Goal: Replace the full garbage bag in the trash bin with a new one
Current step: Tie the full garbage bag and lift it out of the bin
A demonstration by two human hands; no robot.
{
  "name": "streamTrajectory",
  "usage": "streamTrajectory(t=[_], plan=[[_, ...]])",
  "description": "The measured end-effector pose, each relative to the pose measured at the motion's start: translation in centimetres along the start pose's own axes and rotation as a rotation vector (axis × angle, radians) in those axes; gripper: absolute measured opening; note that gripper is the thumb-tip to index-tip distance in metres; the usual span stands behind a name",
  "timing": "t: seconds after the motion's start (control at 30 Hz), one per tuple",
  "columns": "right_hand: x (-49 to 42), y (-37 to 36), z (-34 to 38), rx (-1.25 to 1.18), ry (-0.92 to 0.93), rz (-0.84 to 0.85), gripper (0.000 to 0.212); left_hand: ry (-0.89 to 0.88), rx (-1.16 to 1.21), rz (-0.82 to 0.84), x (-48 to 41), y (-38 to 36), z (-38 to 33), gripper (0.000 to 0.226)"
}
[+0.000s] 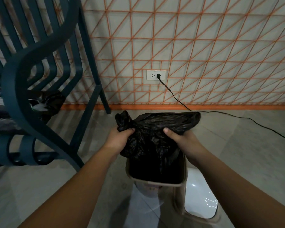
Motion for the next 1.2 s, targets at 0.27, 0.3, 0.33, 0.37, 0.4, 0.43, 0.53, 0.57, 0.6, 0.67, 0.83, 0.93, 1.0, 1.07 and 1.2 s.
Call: streamTrajectory(t=[0.27,0.3,0.33,0.37,0.4,0.43,0.53,0.57,0.6,0.67,0.83,0.93,1.0,1.07,1.2], plan=[[-0.8,-2.9,-0.2,-0.459,-0.106,0.038,0.030,-0.066,-0.285,0.121,-0.5,-2.3,-0.6,0.014],[-0.7,-3.0,-0.5,-0.507,-0.128,0.015,0.026,-0.065,-0.259,0.139,-0.4,-2.6,-0.5,0.014],[-0.7,-3.0,-0.9,-0.555,-0.154,-0.011,0.024,-0.045,-0.209,0.150,-0.4,-2.6,-0.2,0.012],[-0.7,-3.0,-1.2,-0.590,-0.175,-0.026,0.021,-0.007,-0.135,0.156,-0.3,-2.4,0.3,0.013],[-0.7,-2.8,-1.5,-0.589,-0.189,-0.037,0.017,0.043,-0.041,0.166,-0.3,-2.0,1.0,0.016],[-0.6,-2.4,-1.7,-0.551,-0.197,-0.052,0.013,0.091,0.065,0.191,0.0,-1.8,1.6,0.020],[0.0,-0.9,-2.0,-0.343,-0.193,-0.081,0.012,0.097,0.381,0.307,0.3,-2.0,1.5,0.023],[0.1,-0.6,-2.0,-0.266,-0.181,-0.069,0.015,0.055,0.471,0.327,0.3,-2.1,0.8,0.029],[0.3,-0.4,-1.9,-0.180,-0.175,-0.046,0.018,0.008,0.561,0.325,0.2,-2.0,0.2,0.032],[0.7,-0.5,-1.9,-0.005,-0.176,0.003,0.021,-0.060,0.753,0.303,0.1,-2.1,-0.8,0.027],[1.8,-1.4,-1.9,0.121,-0.163,0.068,0.025,-0.046,0.718,0.255,0.0,-3.4,-1.1,0.022],[2.5,-1.7,-2.9,-0.163,-0.247,0.038,0.019,-0.032,0.479,0.172,-0.2,-3.9,-1.0,0.029],[2.7,-2.1,-3.4,-0.227,-0.295,0.105,0.045,-0.054,0.396,0.162,0.1,-4.4,-1.5,0.032],[2.6,-2.8,-2.9,-0.111,-0.256,0.216,0.069,-0.047,0.343,0.295,0.5,-5.8,-2.0,0.038],[2.5,-3.4,-3.7,0.095,-0.249,0.316,0.105,0.042,0.226,0.589,1.8,-8.3,-1.3,0.034]])
Point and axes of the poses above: each hand's wrist, its own x-axis away from the middle knuckle, its own y-axis out of the back of the hand, z = x × y, the point moved 10 cm from there along -x, towards the middle knuckle, and after that the axes turned 15 degrees about z, right-handed, at the moved point
